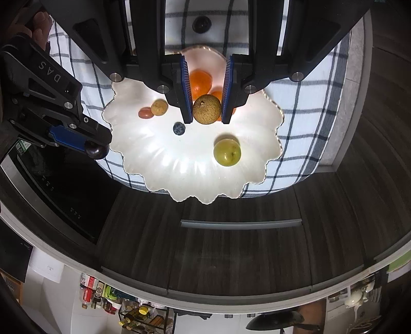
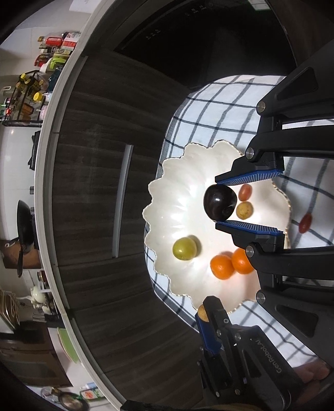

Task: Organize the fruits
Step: 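Lift the dark grape and longan and carry both over the bowl, then open both grippers to drop the dark grape and longan into the bowl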

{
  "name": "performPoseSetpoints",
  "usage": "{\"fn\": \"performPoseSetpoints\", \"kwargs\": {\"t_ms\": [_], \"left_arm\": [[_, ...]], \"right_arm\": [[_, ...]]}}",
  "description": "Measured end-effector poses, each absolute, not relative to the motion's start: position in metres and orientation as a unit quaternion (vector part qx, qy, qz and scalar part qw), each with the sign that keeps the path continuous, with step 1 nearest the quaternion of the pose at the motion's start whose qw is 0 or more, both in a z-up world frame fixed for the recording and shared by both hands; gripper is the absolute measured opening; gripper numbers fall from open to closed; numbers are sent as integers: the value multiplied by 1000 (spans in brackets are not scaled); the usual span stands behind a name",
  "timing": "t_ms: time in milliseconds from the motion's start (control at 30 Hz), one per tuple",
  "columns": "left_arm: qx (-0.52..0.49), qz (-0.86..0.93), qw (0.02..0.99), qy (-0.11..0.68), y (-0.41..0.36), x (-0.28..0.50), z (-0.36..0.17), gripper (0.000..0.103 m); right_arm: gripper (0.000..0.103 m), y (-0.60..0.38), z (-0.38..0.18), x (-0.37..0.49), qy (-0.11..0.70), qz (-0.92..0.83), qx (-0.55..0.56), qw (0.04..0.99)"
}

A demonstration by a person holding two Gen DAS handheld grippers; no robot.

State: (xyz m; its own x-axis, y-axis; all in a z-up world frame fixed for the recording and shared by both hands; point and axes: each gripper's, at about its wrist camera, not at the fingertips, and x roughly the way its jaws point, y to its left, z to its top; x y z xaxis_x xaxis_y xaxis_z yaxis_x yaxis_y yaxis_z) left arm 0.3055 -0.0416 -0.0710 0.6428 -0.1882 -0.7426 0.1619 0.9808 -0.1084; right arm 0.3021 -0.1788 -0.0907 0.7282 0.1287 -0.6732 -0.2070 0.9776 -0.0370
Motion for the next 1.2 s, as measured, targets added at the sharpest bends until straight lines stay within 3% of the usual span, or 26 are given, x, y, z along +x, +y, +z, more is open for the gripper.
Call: {"fn": "performPoseSetpoints", "kwargs": {"t_ms": [900,967,1033,1200], "left_arm": [[-7,-115,886,450,-42,376,-107,24],[-6,-112,885,451,-41,378,-108,30],[-12,-109,887,449,-39,378,-106,51],[-6,-102,891,442,-37,374,-103,63]], "right_arm": [[30,-192,-124,369,418,5,-26,908],[30,-193,-126,372,422,-1,-24,906],[30,-193,-126,373,425,-4,-22,905],[36,-191,-125,374,427,-15,-32,904]]}}
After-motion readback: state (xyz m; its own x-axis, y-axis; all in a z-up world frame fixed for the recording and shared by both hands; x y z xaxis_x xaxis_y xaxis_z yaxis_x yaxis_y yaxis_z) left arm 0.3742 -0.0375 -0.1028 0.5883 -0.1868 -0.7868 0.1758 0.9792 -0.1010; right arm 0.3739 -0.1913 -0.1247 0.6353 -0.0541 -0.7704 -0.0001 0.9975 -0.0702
